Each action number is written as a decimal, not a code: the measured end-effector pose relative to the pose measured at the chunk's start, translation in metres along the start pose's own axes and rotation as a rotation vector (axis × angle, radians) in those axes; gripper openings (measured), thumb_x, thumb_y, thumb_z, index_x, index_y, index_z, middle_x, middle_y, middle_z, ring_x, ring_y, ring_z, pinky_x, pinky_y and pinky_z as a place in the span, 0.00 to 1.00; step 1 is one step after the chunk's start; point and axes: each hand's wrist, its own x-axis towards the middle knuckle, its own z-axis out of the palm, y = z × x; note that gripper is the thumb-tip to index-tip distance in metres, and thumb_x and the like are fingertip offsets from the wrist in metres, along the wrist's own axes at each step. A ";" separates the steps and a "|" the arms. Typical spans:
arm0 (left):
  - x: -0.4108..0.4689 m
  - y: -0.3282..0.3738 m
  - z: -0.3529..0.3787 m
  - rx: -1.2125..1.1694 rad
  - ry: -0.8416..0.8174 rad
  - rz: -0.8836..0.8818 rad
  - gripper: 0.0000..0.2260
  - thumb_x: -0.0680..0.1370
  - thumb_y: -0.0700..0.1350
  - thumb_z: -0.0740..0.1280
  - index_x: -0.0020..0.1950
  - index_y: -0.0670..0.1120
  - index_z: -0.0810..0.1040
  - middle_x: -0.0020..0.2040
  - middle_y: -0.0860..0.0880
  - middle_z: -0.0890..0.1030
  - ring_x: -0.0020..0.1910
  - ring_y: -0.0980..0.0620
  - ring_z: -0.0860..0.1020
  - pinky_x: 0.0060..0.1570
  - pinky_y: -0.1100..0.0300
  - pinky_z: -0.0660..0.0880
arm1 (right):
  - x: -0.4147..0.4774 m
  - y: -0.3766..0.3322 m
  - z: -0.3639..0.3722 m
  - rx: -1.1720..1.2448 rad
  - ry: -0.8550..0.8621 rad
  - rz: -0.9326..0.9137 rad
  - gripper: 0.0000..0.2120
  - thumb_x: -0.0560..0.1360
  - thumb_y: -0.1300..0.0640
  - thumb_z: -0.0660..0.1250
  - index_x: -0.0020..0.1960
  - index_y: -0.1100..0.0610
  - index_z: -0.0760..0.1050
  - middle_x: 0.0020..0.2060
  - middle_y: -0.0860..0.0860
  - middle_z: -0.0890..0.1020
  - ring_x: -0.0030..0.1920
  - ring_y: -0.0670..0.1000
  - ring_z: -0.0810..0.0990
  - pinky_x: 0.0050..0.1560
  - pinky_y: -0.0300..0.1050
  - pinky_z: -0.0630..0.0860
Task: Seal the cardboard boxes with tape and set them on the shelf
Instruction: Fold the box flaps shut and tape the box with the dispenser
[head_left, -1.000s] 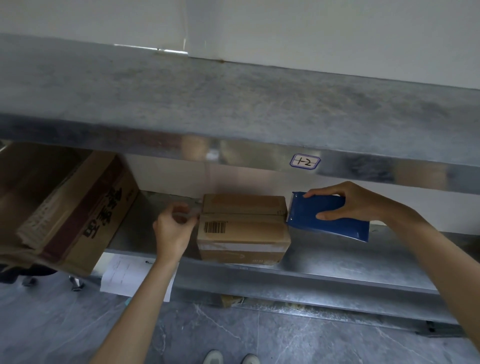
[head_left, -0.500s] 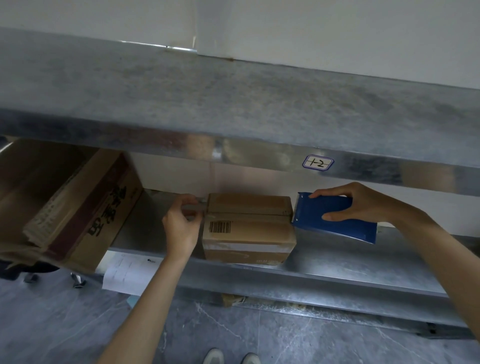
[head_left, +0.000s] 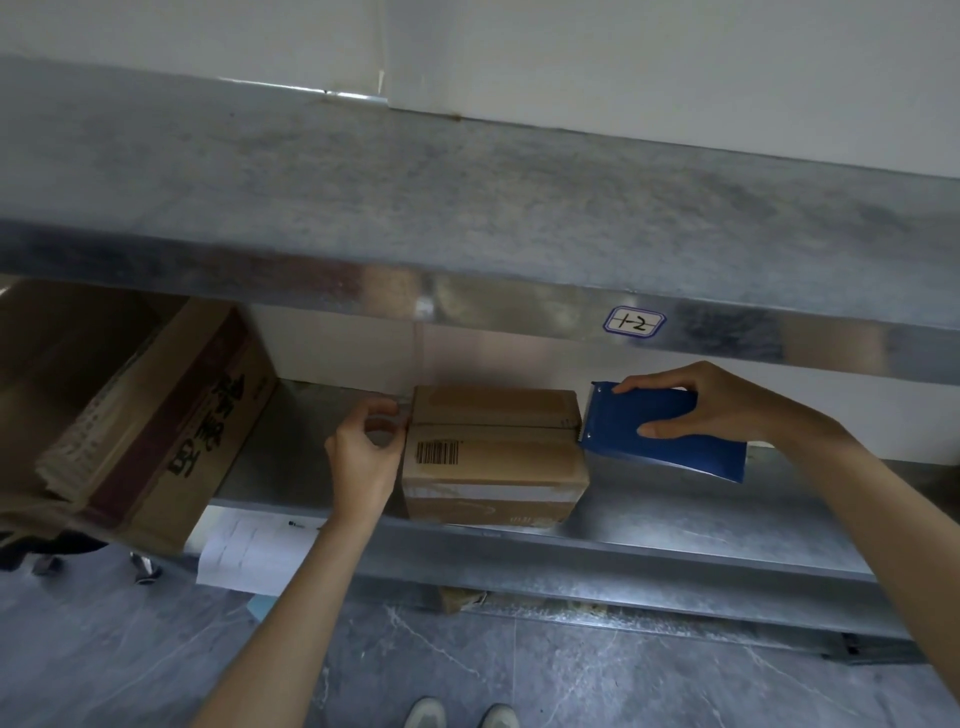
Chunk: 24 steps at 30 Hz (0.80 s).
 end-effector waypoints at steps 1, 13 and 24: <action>0.000 -0.001 0.000 0.009 -0.012 0.009 0.10 0.71 0.36 0.76 0.50 0.44 0.80 0.45 0.54 0.81 0.44 0.62 0.79 0.48 0.64 0.76 | 0.000 0.001 0.000 -0.003 0.001 -0.001 0.22 0.69 0.51 0.78 0.57 0.32 0.78 0.57 0.26 0.76 0.57 0.31 0.76 0.58 0.31 0.71; 0.010 0.040 0.008 0.105 -0.172 0.181 0.12 0.77 0.38 0.69 0.61 0.44 0.79 0.61 0.47 0.80 0.60 0.49 0.79 0.64 0.57 0.73 | -0.006 -0.001 0.003 -0.002 0.027 -0.014 0.22 0.69 0.50 0.77 0.58 0.32 0.77 0.59 0.28 0.75 0.60 0.32 0.74 0.57 0.26 0.70; -0.004 0.046 0.050 0.820 -0.639 0.420 0.35 0.77 0.71 0.36 0.81 0.58 0.48 0.81 0.54 0.56 0.80 0.49 0.52 0.76 0.43 0.47 | -0.013 -0.005 0.008 -0.001 0.037 -0.020 0.21 0.71 0.51 0.77 0.59 0.34 0.77 0.61 0.30 0.75 0.60 0.33 0.75 0.59 0.27 0.71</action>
